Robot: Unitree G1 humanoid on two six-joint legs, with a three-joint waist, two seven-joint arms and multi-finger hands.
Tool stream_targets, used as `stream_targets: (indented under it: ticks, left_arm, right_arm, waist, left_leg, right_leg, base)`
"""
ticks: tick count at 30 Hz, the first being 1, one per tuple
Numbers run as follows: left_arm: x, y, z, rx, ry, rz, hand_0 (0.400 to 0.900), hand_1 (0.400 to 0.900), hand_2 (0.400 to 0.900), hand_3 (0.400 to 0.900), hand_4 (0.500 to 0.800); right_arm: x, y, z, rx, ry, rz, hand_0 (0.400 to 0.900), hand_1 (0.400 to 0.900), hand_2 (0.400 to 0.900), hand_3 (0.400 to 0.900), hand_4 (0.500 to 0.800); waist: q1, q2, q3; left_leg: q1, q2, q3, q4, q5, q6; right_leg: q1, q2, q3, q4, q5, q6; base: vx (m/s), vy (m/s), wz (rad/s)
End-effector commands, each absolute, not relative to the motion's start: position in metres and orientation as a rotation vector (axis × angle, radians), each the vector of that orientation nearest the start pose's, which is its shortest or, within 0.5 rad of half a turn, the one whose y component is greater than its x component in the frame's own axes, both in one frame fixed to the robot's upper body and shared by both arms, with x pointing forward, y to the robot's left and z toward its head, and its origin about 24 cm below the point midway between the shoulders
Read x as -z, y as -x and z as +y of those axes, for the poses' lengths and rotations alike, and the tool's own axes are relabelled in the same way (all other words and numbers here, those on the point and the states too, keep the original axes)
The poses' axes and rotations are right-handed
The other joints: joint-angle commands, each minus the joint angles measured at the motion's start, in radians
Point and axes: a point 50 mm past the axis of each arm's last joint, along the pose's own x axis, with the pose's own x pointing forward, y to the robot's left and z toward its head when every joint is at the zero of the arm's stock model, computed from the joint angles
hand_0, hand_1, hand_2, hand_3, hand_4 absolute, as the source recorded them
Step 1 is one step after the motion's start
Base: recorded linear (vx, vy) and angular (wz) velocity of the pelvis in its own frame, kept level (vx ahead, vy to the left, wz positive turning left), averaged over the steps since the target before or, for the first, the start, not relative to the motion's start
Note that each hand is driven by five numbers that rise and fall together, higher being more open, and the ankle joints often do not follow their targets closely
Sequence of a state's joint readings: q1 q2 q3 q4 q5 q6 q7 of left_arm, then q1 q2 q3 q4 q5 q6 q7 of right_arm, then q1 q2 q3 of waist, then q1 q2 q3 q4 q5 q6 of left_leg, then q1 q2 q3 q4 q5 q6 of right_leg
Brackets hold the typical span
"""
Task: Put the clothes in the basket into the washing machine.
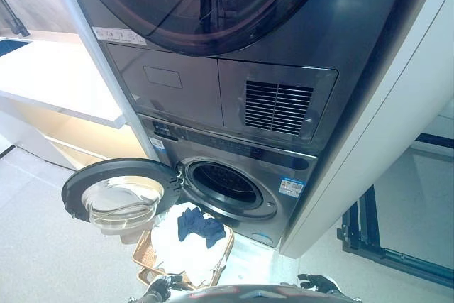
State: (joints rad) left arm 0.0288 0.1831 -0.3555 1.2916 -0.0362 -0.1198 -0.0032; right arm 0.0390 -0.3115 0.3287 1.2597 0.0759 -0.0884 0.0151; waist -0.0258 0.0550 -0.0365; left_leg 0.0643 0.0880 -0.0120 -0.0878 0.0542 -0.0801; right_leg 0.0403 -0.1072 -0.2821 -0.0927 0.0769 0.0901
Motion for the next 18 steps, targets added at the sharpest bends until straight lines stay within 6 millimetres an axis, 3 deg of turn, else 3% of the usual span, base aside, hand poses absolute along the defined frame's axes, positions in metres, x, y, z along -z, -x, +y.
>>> stream_targets:
  ticks: [1, 10, 13, 14, 18]
  left_arm:
    - [0.162, -0.103, 0.216, 0.126, -0.39, 1.15, 0.9, 0.9, 0.9, 0.9, 0.8]
    - [0.161, -0.103, 0.219, 0.126, -0.412, 1.147, 0.9, 0.9, 0.9, 0.9, 0.8]
    - [0.159, -0.115, 0.216, 0.166, -0.454, 1.101, 0.9, 0.9, 0.9, 0.9, 0.8]
    - [0.156, -0.122, 0.215, 0.19, -0.492, 1.072, 0.9, 0.9, 0.9, 0.9, 0.8]
    - [0.128, -0.188, 0.203, 0.336, -0.726, 0.785, 0.9, 0.9, 0.9, 0.9, 0.8]
  right_arm:
    - [0.16, -0.089, -0.239, -0.115, 0.417, 1.206, 0.9, 0.9, 0.9, 0.9, 0.8]
    - [0.159, -0.091, -0.243, -0.101, 0.415, 1.203, 0.9, 0.9, 0.9, 0.9, 0.8]
    - [0.157, -0.094, -0.245, -0.084, 0.412, 1.19, 0.9, 0.9, 0.9, 0.9, 0.8]
    - [0.157, -0.097, -0.246, -0.079, 0.414, 1.182, 0.9, 0.9, 0.9, 0.9, 0.8]
    - [0.147, -0.118, -0.258, -0.023, 0.418, 1.109, 0.9, 0.9, 0.9, 0.9, 0.8]
  waist:
    - [-0.007, -0.065, 0.01]
    - [-0.008, -0.063, 0.014]
    - [-0.014, -0.063, 0.018]
    - [-0.016, -0.063, 0.02]
    - [-0.03, -0.06, 0.039]
  left_leg:
    - [-0.026, -0.06, -0.002, 0.0, -0.033, 0.03]
    - [-0.029, -0.06, -0.002, 0.0, -0.034, 0.03]
    - [-0.034, -0.06, 0.001, 0.0, -0.033, 0.03]
    - [-0.036, -0.059, 0.002, 0.0, -0.032, 0.029]
    - [-0.062, -0.058, 0.008, 0.0, -0.024, 0.028]
  right_leg:
    - [0.031, -0.007, 0.05, 0.01, -0.005, 0.054]
    - [0.026, -0.006, 0.05, 0.01, -0.004, 0.054]
    - [0.02, -0.006, 0.051, 0.011, -0.003, 0.055]
    - [0.016, -0.005, 0.055, 0.011, -0.002, 0.055]
    - [-0.019, -0.003, 0.065, 0.015, 0.007, 0.058]
  base:
    - [0.0, 0.0, 0.0]
    - [0.0, 0.0, 0.0]
    - [0.0, 0.0, -0.01]
    - [0.0, 0.003, -0.1]
    - [-0.04, -0.001, -0.1]
